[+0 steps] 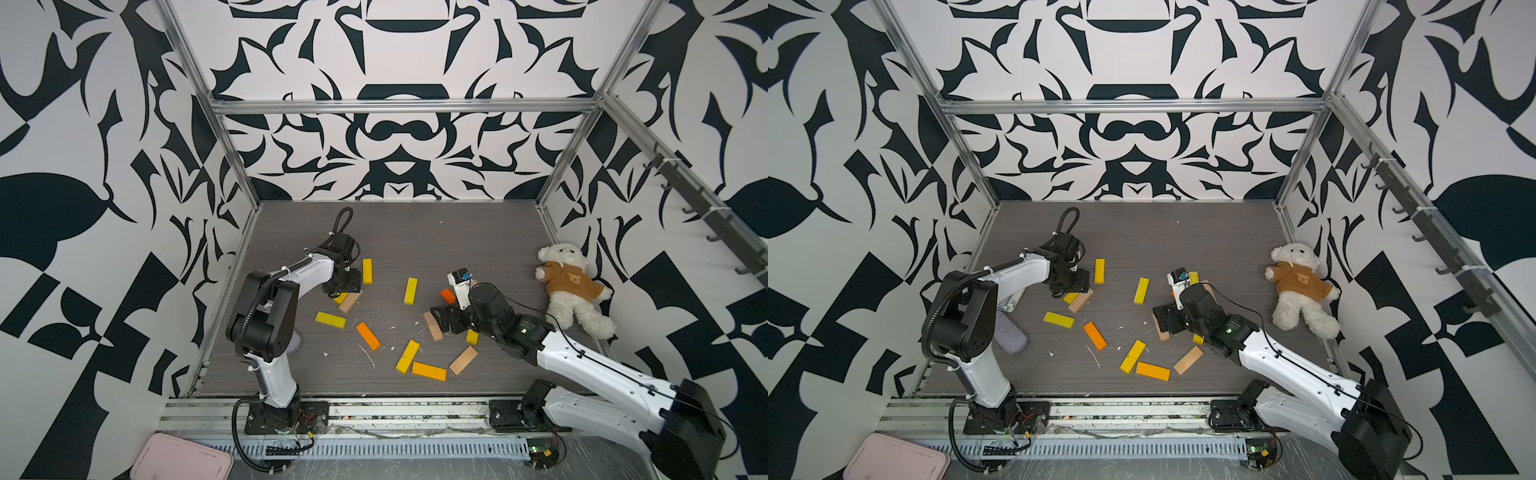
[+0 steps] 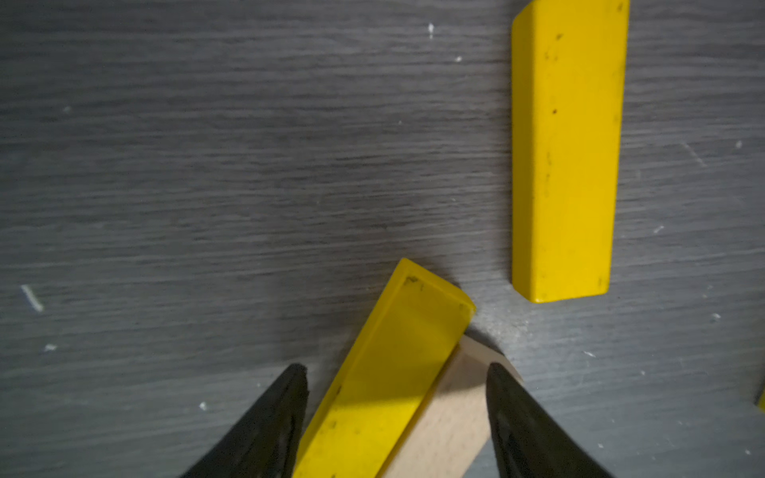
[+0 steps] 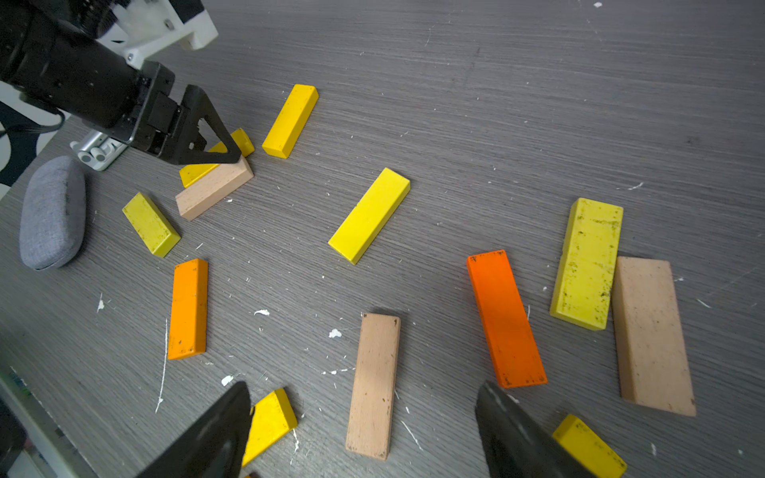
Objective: Assemble the number 8 with building blocks
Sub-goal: Pick up the building block from the center of the board.
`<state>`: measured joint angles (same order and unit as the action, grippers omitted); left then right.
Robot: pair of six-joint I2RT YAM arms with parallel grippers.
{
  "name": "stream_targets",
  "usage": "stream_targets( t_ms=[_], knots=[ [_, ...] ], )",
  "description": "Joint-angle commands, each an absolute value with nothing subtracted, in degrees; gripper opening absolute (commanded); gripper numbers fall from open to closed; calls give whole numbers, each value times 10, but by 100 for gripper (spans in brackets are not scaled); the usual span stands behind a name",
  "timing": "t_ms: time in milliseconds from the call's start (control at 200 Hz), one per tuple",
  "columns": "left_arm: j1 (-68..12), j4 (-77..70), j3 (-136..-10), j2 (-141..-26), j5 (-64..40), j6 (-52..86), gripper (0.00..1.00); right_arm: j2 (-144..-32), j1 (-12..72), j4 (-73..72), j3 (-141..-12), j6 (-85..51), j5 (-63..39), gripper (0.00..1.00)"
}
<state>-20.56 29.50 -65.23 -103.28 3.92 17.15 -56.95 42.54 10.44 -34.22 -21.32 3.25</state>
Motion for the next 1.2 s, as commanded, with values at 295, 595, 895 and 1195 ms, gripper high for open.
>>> stream_targets(
  t_ms=[295,595,895,1195],
  knots=[
    [-170,314,-670,-1052,50,199,63,-560,430,85,-342,-224,50,86],
    [-161,328,-659,-1035,69,197,57,-561,430,82,-337,-226,52,85],
    [-161,341,-649,-1021,59,191,56,-564,430,76,-333,-231,48,84],
    [-161,334,-650,-1041,51,186,52,-559,430,76,-330,-232,47,82]
  ],
)
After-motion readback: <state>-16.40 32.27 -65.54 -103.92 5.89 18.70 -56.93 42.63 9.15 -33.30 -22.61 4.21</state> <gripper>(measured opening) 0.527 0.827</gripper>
